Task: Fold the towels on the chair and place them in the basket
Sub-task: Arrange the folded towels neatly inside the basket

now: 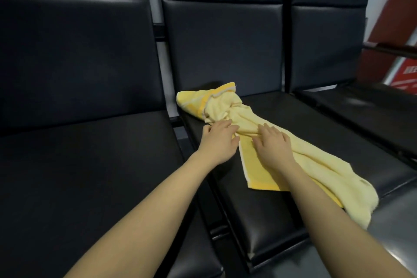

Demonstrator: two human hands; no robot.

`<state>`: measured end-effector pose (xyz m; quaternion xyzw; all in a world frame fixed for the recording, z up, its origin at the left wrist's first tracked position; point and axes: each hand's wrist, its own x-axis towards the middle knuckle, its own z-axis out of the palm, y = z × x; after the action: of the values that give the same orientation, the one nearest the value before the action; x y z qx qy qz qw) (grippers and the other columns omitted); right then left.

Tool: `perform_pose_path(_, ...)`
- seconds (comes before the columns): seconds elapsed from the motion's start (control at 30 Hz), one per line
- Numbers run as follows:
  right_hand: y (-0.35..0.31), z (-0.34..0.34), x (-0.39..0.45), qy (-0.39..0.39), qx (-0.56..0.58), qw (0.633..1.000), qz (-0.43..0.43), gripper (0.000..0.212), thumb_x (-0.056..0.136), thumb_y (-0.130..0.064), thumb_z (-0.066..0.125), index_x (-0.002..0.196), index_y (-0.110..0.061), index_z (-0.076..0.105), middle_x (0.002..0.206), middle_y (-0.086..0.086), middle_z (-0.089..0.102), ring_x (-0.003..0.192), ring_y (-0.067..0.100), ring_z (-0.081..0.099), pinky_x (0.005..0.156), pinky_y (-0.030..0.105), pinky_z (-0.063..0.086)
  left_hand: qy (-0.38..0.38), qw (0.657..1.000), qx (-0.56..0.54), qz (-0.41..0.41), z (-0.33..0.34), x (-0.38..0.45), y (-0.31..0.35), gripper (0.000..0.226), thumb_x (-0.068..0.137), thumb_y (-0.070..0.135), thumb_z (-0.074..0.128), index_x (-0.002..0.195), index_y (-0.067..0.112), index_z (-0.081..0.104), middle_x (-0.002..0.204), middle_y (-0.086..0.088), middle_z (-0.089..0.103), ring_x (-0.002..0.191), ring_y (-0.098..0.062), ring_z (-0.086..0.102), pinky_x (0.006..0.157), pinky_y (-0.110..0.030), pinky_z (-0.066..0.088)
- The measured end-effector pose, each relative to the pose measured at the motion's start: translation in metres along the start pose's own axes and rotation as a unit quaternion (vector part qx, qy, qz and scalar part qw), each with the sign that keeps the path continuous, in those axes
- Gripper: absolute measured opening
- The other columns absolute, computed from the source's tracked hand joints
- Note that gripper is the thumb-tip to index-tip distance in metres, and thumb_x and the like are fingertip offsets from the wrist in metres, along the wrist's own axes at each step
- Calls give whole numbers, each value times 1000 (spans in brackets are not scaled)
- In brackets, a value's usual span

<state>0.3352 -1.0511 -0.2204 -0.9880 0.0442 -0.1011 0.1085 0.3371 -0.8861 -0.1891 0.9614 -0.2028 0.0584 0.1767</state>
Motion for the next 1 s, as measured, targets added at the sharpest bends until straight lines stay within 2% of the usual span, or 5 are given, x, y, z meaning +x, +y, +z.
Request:
perform_pose_path(0.13, 9, 0, 8, 60, 5, 998, -20, 28, 101, -30, 39, 118, -22, 61, 113, -2, 63, 104, 19, 53, 89, 36, 24, -12, 1000, -26, 0, 20, 24, -2, 43, 102, 34, 34, 144, 26, 38, 156, 4, 25, 143, -15, 17, 111, -41, 12)
perform_pose_path(0.47, 0, -22, -1, 254, 211, 939, -101, 17, 97, -23, 54, 102, -19, 70, 90, -8, 62, 86, 9, 53, 84, 27, 22, 99, 958, -271, -14, 22, 42, -12, 19, 96, 36, 50, 109, 32, 64, 111, 12, 62, 112, -13, 52, 105, -46, 32)
perform_pose_path(0.67, -4, -31, -6, 188, 287, 935, -92, 18, 95, -30, 56, 89, -22, 71, 85, -11, 65, 81, 10, 59, 90, 40, 39, 116, 915, -387, -13, -4, 17, -17, 12, 94, 26, 56, 91, 23, 68, 89, 13, 65, 91, -8, 57, 85, -25, 44)
perform_pose_path(0.87, -7, -7, 20, 73, 156, 983, 67, 39, 99, -35, 45, 134, -20, 52, 139, 0, 50, 126, 24, 41, 100, 38, 25, 58, 972, -203, -104, 19, -6, -32, 30, 97, 42, 45, 109, 23, 66, 116, 4, 49, 115, -22, 43, 102, -36, 31)
perform_pose_path(1.0, -5, 4, 30, 41, 123, 986, 105, 39, 100, -34, 43, 135, -16, 46, 123, 5, 57, 114, 29, 46, 96, 40, 30, 53, 979, -93, -173, 23, -7, -26, 48, 95, 50, 44, 137, 26, 44, 129, -5, 45, 118, -28, 42, 99, -37, 32)
